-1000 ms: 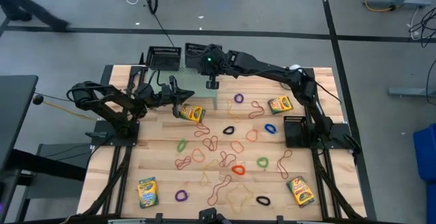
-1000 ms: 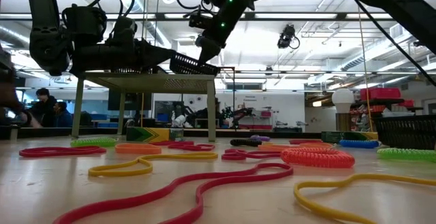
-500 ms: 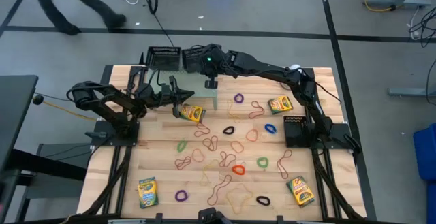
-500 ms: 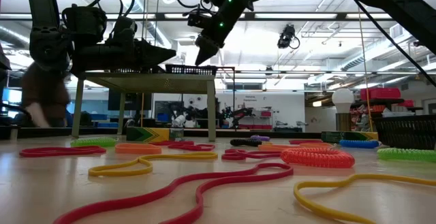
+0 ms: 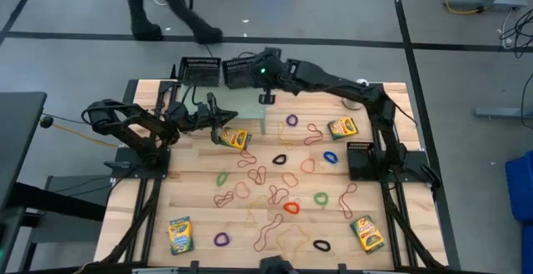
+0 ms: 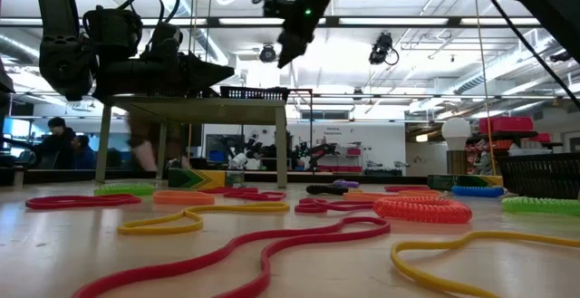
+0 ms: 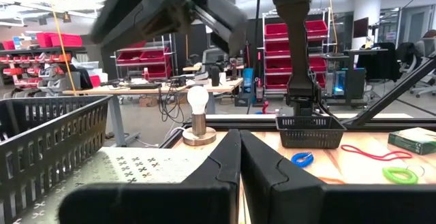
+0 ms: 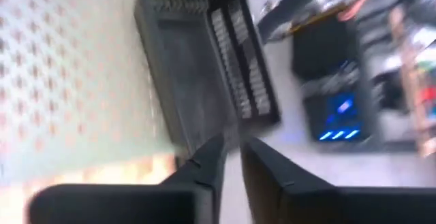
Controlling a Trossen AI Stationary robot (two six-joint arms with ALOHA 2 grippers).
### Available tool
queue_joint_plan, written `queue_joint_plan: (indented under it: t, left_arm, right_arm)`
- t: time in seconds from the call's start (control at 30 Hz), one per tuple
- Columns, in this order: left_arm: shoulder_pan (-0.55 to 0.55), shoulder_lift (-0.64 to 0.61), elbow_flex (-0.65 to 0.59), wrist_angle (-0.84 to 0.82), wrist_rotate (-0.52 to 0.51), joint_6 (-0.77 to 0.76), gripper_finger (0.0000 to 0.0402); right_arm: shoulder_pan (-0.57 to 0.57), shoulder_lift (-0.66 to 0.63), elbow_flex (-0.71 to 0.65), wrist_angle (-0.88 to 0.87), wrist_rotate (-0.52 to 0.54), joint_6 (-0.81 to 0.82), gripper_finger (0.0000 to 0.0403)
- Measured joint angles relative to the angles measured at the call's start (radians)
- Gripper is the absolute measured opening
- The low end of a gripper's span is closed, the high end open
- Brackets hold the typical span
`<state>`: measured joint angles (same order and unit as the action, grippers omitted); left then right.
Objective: Pick & Place Office Desk Supplies
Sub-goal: Put the top black bin on the shelf
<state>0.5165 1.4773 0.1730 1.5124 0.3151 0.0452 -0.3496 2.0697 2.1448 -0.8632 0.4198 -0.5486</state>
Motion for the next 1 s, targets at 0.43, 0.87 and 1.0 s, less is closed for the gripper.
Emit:
queue_joint_plan:
  t: [0.43,0.87,1.0]
  left_arm:
    - [0.000,0.000,0.000,-0.018,-0.077,-0.001,0.0008]
    - [0.000,0.000,0.000,-0.020,-0.079,0.000,0.0008]
    - [0.000,0.000,0.000,-0.020,-0.079,0.000,0.0008]
  right_arm:
    - [-0.121,-0.010,-0.165,0.004,-0.262,0.175,0.0004]
    - [-0.088,-0.009,-0.211,0.104,-0.324,0.174,0.0005]
    - [-0.073,-0.009,-0.211,0.093,-0.317,0.167,0.0010]
